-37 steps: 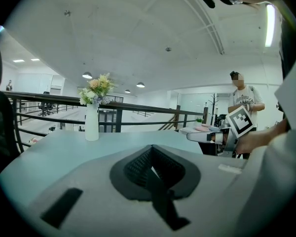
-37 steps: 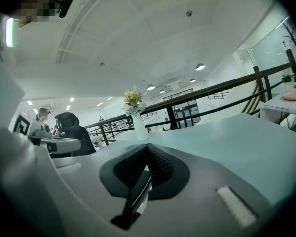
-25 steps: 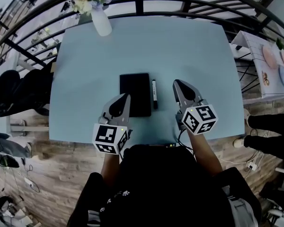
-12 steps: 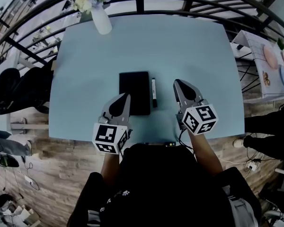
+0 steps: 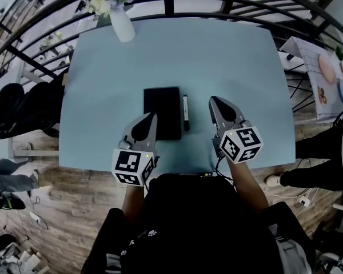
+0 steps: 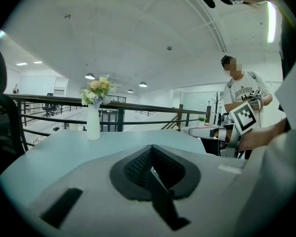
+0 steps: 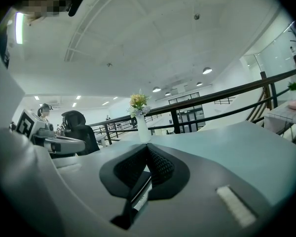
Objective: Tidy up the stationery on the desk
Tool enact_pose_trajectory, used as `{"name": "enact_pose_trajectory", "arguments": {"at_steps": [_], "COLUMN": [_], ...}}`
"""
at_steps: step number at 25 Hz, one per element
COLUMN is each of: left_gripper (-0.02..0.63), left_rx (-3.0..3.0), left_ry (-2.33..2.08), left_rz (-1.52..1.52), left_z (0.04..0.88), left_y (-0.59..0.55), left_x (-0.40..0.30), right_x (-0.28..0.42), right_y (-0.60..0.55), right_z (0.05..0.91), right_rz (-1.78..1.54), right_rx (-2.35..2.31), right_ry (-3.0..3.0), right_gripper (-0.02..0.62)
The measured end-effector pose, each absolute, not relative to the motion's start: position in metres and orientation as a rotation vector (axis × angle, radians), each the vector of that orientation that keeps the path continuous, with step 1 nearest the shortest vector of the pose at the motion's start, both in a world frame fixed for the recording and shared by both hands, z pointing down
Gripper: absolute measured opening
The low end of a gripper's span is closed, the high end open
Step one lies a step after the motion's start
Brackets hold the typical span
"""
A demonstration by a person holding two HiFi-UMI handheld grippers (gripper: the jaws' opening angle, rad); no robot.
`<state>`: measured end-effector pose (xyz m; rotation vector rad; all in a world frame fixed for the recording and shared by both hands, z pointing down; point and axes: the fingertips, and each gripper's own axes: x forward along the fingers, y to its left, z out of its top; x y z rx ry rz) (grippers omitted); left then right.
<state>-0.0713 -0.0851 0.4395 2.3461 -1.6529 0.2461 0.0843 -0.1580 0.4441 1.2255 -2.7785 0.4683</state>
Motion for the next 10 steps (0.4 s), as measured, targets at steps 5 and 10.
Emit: {"name": "enact_pose_trajectory", "arguments": {"at_steps": [5,10], "left_gripper": [-0.006,-0.008], "left_rx": [2.348,2.347], "left_ry": [-1.650,-1.650], "left_rz": [0.249,0.252], "left_z": [0.4406,0.4401], "left_y": [-0.0866,-0.0888], "left_x": [-0.0707,-0.0697], "right_x": [0.0842,0.0856], "right_y": [-0.1583,-0.1601], "right_z": [0.4449,0.4449], "right_rz": [0.469,0.480], "right_rx": [1.228,1.231], "right_ry": [-2.779,-2.780], "right_gripper": [0.012,0.012]}}
